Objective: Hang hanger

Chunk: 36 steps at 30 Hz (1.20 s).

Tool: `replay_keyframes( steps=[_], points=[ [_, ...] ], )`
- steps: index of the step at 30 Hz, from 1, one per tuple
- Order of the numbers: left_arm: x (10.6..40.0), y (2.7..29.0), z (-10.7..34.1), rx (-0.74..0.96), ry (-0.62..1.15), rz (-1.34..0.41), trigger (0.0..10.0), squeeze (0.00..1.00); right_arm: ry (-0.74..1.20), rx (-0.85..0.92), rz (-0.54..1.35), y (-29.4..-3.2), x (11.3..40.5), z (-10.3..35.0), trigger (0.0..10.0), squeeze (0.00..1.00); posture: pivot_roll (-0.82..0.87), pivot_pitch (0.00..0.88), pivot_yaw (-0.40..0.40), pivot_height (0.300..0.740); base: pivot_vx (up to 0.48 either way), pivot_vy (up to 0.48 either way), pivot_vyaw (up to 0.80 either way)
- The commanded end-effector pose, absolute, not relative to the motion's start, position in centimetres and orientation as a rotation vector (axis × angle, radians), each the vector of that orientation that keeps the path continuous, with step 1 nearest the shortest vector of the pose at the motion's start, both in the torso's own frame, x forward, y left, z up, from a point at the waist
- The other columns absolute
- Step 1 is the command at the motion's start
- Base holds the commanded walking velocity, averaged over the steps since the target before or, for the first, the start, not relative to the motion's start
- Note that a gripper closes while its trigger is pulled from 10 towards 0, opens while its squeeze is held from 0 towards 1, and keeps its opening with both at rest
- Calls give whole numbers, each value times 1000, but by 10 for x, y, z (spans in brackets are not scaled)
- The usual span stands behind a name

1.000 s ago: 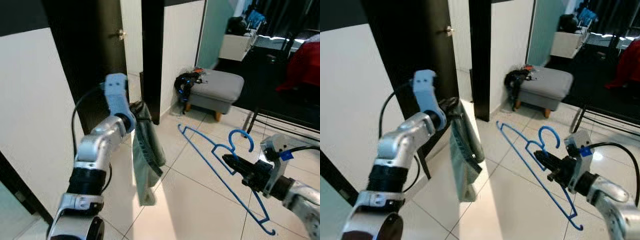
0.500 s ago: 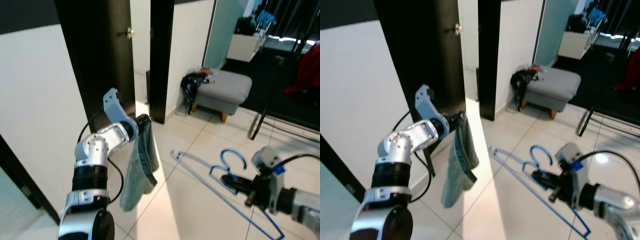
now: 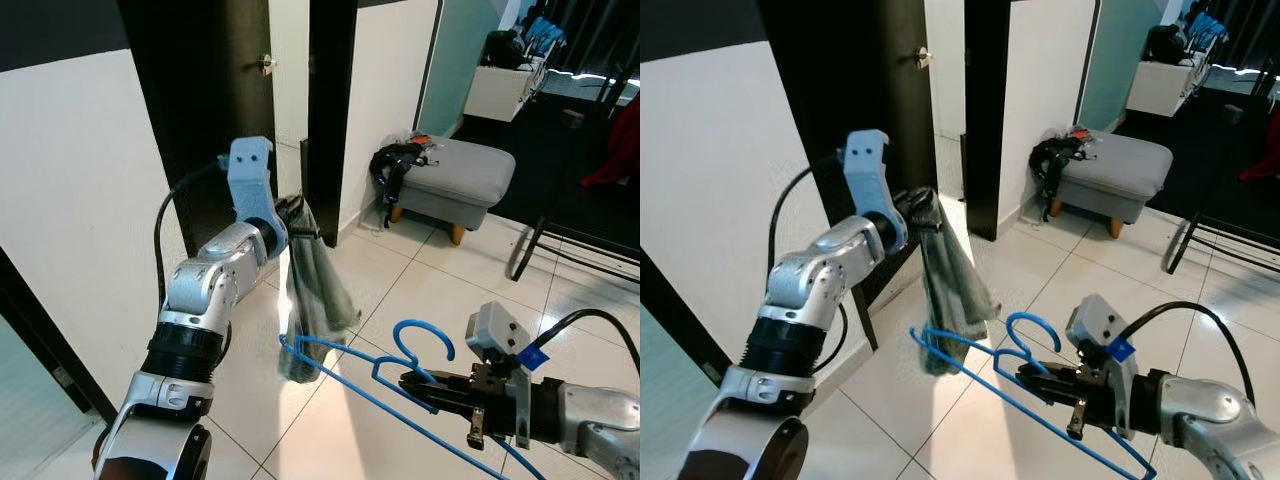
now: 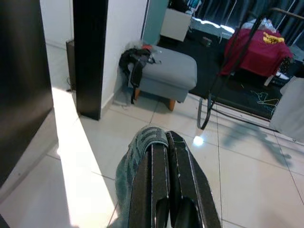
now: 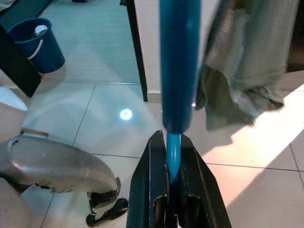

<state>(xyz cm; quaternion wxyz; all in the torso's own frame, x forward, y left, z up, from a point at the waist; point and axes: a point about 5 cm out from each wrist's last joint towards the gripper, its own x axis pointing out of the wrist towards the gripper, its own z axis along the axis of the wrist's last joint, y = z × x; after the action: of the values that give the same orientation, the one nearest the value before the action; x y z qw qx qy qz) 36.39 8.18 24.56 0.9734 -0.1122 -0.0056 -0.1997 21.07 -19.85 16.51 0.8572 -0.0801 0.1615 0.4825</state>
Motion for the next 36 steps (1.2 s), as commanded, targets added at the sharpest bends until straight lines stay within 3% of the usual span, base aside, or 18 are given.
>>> replay_keyframes(
  steps=[1,7,20,26,36],
  points=[
    [362,77,255,-231,-48,-417,10000,0,298,-191,1014,-195,212,172,10000,0,153,0,36,740,0,0,0],
    [356,66,262,-296,-50,-465,10000,0,164,-169,981,-185,225,188,10000,0,160,0,41,740,0,0,0],
    [355,59,262,-307,-71,-474,10000,0,110,-155,1003,-177,229,198,10000,0,165,0,45,740,0,0,0],
    [360,68,234,-98,-6,-345,10000,0,49,-121,955,-163,239,200,10000,0,162,0,38,740,0,0,0],
    [361,76,223,-64,81,-256,10000,0,14,-119,887,-157,251,201,10000,0,166,0,33,740,0,0,0]
  ],
)
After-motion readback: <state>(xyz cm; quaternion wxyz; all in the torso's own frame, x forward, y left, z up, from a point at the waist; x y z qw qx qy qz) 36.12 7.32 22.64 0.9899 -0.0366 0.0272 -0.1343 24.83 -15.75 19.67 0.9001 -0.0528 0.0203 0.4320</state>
